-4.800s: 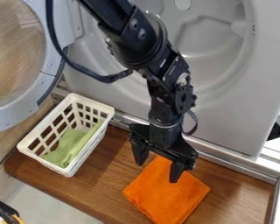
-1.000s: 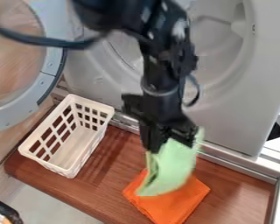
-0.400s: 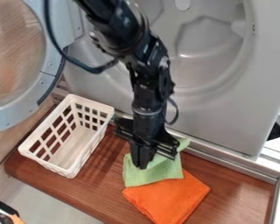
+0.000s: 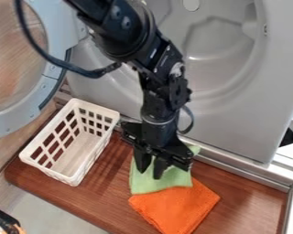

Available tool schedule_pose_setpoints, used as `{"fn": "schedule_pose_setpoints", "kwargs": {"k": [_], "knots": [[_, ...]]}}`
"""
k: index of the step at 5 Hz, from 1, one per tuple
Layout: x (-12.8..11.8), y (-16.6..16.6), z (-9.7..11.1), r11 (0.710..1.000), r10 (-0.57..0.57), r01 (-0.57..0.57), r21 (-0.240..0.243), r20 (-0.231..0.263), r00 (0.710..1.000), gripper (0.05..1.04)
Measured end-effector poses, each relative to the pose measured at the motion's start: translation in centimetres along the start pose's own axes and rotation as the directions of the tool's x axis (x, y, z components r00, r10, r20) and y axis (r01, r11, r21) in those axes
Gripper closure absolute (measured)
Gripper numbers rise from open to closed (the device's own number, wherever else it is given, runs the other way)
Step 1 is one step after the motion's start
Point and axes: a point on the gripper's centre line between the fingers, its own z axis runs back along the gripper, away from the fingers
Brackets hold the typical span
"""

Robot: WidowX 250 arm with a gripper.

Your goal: Moved the green cloth from the basket and put near the orange cloth

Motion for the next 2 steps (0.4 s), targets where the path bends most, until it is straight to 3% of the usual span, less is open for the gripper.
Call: {"fn": "schedule_pose_setpoints", "kwargs": {"k": [1,2], "knots": [[-0.3,-0.9,2.3,1.0,0.006,-0.007,0.018,0.065,0.998,0.317],[-0.5,-1.5,4.4,1.0,0.026,-0.027,0.002,0.101,0.995,0.09]]}}
